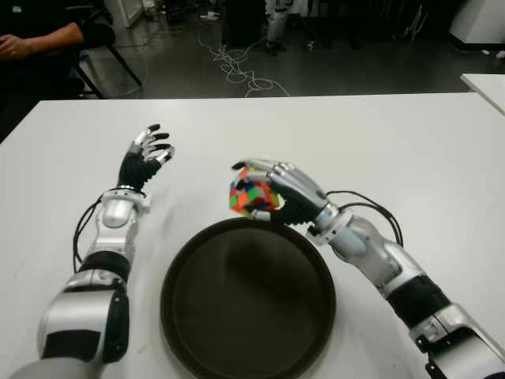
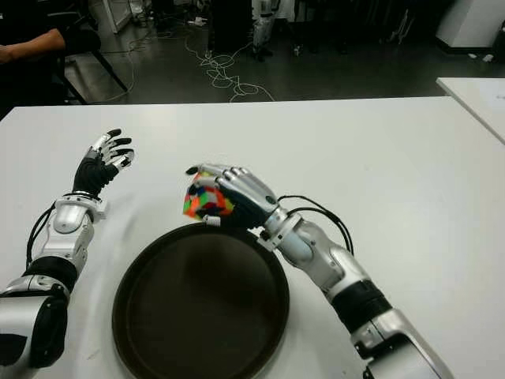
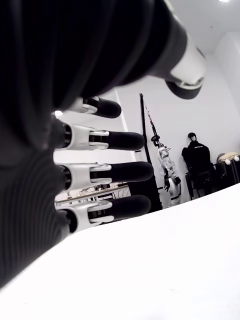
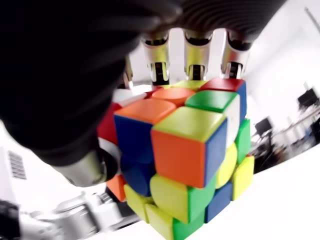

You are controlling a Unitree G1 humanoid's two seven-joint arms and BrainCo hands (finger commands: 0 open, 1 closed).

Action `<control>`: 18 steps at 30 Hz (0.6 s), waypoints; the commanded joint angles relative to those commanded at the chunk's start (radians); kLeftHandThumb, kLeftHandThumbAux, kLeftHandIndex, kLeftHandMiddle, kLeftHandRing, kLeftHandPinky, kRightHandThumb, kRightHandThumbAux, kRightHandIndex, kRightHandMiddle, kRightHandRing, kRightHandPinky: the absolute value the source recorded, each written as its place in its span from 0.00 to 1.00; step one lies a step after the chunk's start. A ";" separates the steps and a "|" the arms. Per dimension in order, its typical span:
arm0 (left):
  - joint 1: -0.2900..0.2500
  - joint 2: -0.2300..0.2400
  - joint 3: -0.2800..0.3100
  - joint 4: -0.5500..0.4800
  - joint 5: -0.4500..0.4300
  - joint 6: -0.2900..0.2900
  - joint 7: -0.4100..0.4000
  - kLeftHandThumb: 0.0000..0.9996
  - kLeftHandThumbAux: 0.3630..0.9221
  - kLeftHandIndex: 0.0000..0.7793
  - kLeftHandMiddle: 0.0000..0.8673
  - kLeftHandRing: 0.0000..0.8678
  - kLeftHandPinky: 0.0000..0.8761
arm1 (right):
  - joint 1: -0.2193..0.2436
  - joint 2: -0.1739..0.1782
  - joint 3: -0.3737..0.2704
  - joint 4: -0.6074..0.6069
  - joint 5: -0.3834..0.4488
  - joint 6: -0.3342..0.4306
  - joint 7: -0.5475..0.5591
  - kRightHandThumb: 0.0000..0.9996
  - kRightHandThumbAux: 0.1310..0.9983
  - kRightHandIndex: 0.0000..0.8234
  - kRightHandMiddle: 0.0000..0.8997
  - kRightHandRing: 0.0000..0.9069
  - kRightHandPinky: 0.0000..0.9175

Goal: Pick up the Rubik's Cube and put it in the plate

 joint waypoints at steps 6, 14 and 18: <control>-0.001 -0.002 -0.002 -0.001 0.003 0.004 0.005 0.22 0.57 0.15 0.24 0.25 0.29 | 0.025 -0.005 -0.009 -0.043 0.029 -0.015 0.041 0.83 0.65 0.46 0.52 0.51 0.58; -0.001 -0.003 -0.004 -0.001 0.008 0.003 0.019 0.22 0.57 0.15 0.25 0.26 0.30 | 0.039 -0.005 -0.021 -0.065 0.054 -0.035 0.073 0.83 0.65 0.46 0.53 0.53 0.60; 0.000 -0.003 -0.005 -0.001 0.011 -0.001 0.026 0.22 0.57 0.15 0.25 0.26 0.31 | 0.048 0.000 -0.026 -0.075 0.067 -0.045 0.085 0.83 0.65 0.46 0.53 0.53 0.60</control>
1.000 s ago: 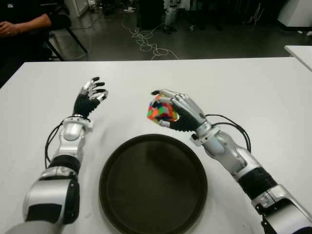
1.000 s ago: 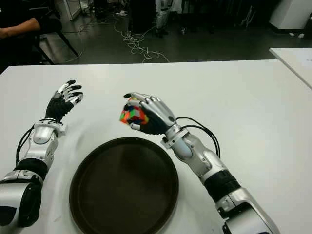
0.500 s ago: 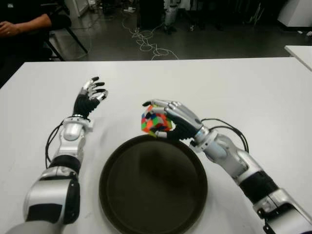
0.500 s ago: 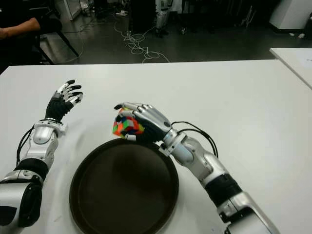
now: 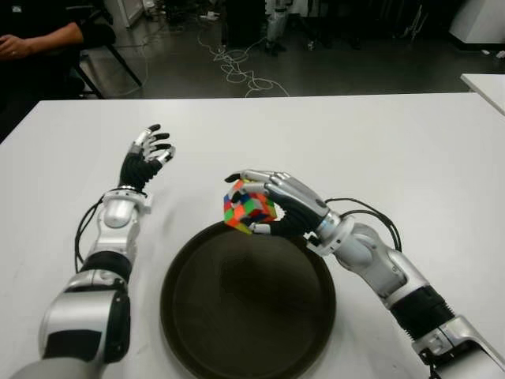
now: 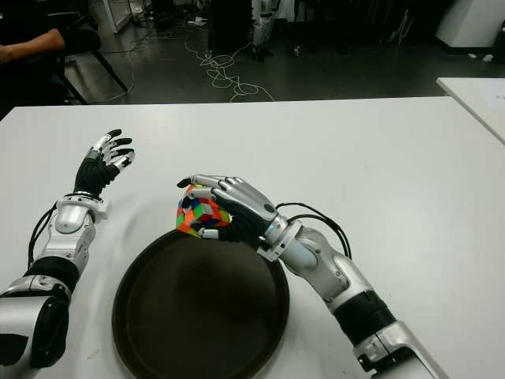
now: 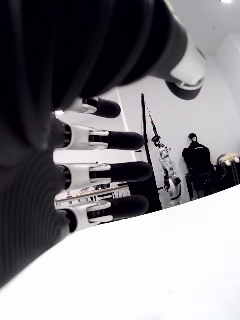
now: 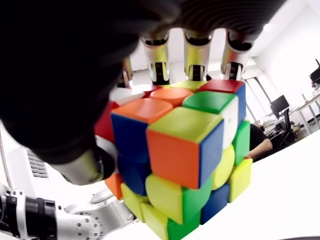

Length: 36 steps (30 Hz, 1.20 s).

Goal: Pick up the Rubik's Cube and put it in the plate

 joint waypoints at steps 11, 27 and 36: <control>0.000 0.003 -0.007 0.000 0.008 -0.001 0.011 0.21 0.56 0.15 0.24 0.26 0.30 | 0.024 0.014 0.001 -0.047 0.099 0.004 0.101 0.83 0.65 0.45 0.54 0.58 0.62; -0.001 0.000 -0.008 -0.003 0.000 0.001 0.003 0.22 0.56 0.16 0.25 0.26 0.30 | 0.032 0.026 -0.007 -0.065 0.277 0.050 0.293 0.83 0.65 0.46 0.61 0.73 0.75; -0.001 -0.001 -0.007 -0.005 -0.003 0.003 -0.002 0.22 0.56 0.15 0.25 0.26 0.30 | 0.029 0.023 -0.012 -0.092 0.316 0.108 0.361 0.83 0.65 0.47 0.62 0.74 0.75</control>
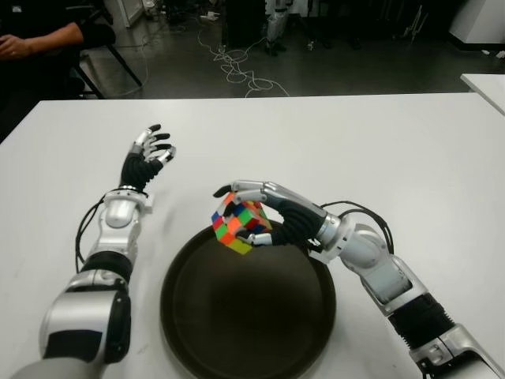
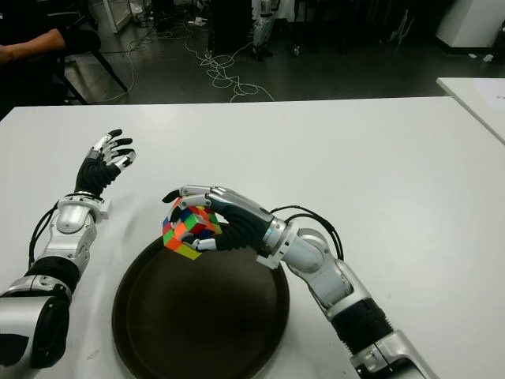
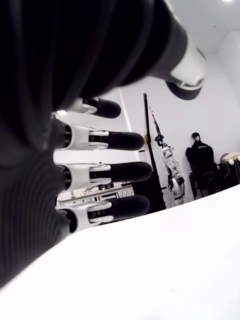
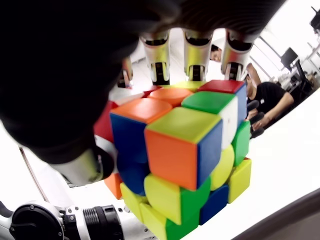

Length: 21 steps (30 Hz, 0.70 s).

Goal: Pick up the Rubik's Cube and put it in the plate

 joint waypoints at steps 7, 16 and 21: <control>0.001 0.001 -0.002 -0.004 0.002 0.001 0.002 0.22 0.58 0.15 0.24 0.25 0.30 | -0.006 -0.002 -0.006 -0.013 0.028 0.052 0.050 0.83 0.65 0.47 0.61 0.73 0.74; 0.003 0.001 -0.002 -0.007 0.003 0.001 0.006 0.23 0.56 0.15 0.24 0.25 0.31 | -0.005 -0.005 -0.013 -0.052 0.075 0.149 0.124 0.83 0.65 0.48 0.54 0.58 0.58; 0.004 0.001 -0.005 -0.009 0.008 -0.003 0.013 0.22 0.57 0.15 0.24 0.25 0.30 | -0.012 -0.011 -0.019 -0.055 0.087 0.174 0.159 0.83 0.64 0.53 0.50 0.41 0.40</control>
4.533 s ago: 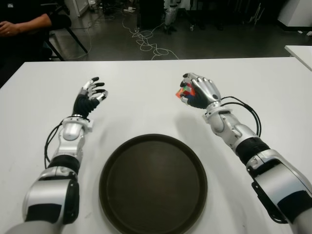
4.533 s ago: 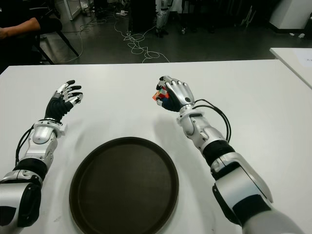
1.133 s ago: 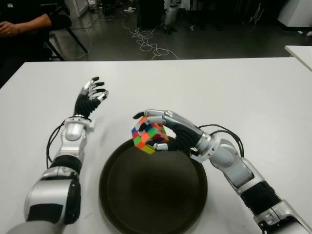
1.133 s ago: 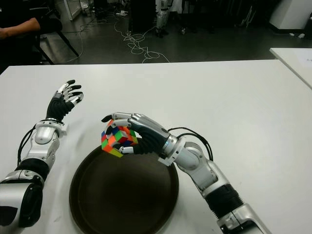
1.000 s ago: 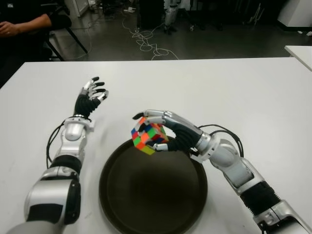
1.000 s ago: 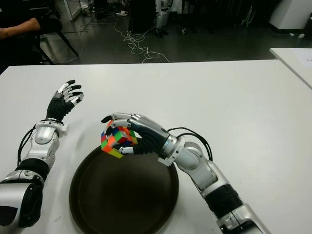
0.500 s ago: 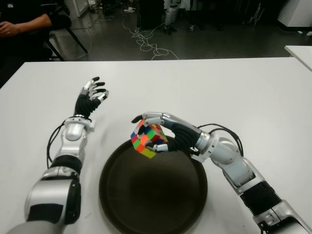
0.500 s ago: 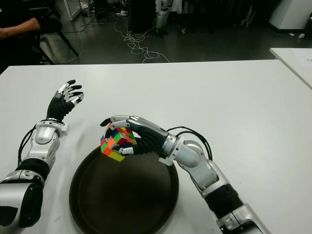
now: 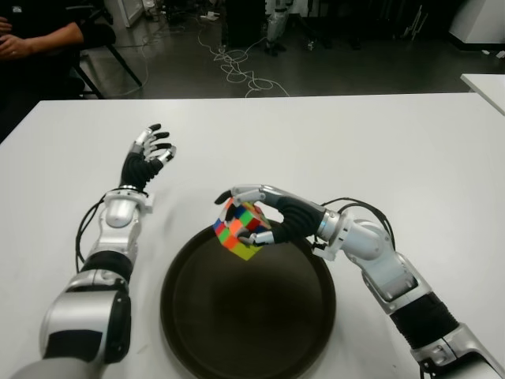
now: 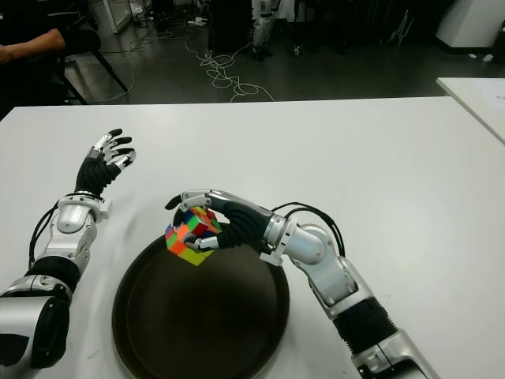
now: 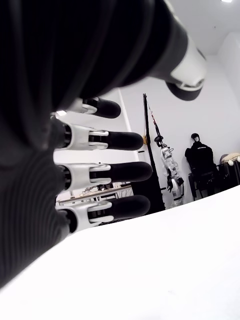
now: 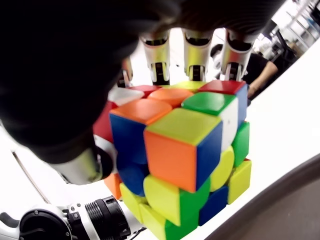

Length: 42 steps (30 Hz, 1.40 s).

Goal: Pick up the Rubik's Cube and put it in the plate

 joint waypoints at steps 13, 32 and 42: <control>0.006 0.000 -0.004 -0.008 0.001 -0.012 -0.003 0.21 0.53 0.16 0.25 0.26 0.31 | -0.036 -0.012 0.000 0.046 0.021 -0.030 0.103 0.16 0.81 0.12 0.13 0.09 0.08; 0.006 -0.001 -0.005 -0.011 0.000 -0.007 -0.002 0.23 0.50 0.16 0.25 0.28 0.33 | -0.065 -0.034 0.006 0.074 -0.046 -0.019 0.122 0.00 0.56 0.01 0.03 0.02 0.03; 0.005 -0.001 -0.005 -0.011 -0.001 -0.002 -0.001 0.21 0.50 0.16 0.25 0.27 0.33 | -0.077 -0.035 0.007 0.095 -0.066 -0.032 0.114 0.00 0.55 0.01 0.02 0.01 0.02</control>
